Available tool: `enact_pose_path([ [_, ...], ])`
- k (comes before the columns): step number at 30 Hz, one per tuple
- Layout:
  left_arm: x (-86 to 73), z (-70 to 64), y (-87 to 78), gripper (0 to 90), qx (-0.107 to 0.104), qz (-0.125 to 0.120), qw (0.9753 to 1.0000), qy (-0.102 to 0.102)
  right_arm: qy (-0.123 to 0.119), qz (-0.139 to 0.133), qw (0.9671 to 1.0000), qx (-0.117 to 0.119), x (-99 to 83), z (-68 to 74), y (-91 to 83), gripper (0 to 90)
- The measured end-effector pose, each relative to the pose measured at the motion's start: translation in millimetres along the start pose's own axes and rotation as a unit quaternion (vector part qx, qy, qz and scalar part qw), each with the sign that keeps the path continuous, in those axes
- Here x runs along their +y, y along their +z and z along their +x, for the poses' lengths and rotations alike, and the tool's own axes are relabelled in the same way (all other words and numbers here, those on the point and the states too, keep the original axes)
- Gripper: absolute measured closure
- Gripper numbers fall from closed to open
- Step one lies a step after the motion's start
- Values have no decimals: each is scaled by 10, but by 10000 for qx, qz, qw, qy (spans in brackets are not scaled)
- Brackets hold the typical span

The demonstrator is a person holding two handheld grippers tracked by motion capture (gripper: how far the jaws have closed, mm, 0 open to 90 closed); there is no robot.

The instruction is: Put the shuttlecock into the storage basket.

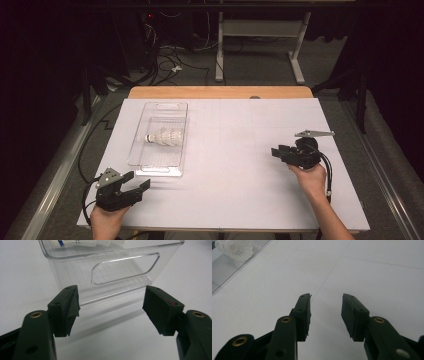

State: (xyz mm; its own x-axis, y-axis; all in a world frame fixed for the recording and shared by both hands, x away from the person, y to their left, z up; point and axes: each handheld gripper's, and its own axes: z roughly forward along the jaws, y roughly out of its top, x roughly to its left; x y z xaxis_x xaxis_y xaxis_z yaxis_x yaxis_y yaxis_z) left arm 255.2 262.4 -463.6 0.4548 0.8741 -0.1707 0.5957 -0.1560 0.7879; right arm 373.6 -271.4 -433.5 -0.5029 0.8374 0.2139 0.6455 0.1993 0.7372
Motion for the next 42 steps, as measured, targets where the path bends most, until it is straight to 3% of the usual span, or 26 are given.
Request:
enact_pose_path([
  [42,1,0,-2,301,3,-9,10000,-2,-64,-201,9995,-222,-329,19,-162,439],
])
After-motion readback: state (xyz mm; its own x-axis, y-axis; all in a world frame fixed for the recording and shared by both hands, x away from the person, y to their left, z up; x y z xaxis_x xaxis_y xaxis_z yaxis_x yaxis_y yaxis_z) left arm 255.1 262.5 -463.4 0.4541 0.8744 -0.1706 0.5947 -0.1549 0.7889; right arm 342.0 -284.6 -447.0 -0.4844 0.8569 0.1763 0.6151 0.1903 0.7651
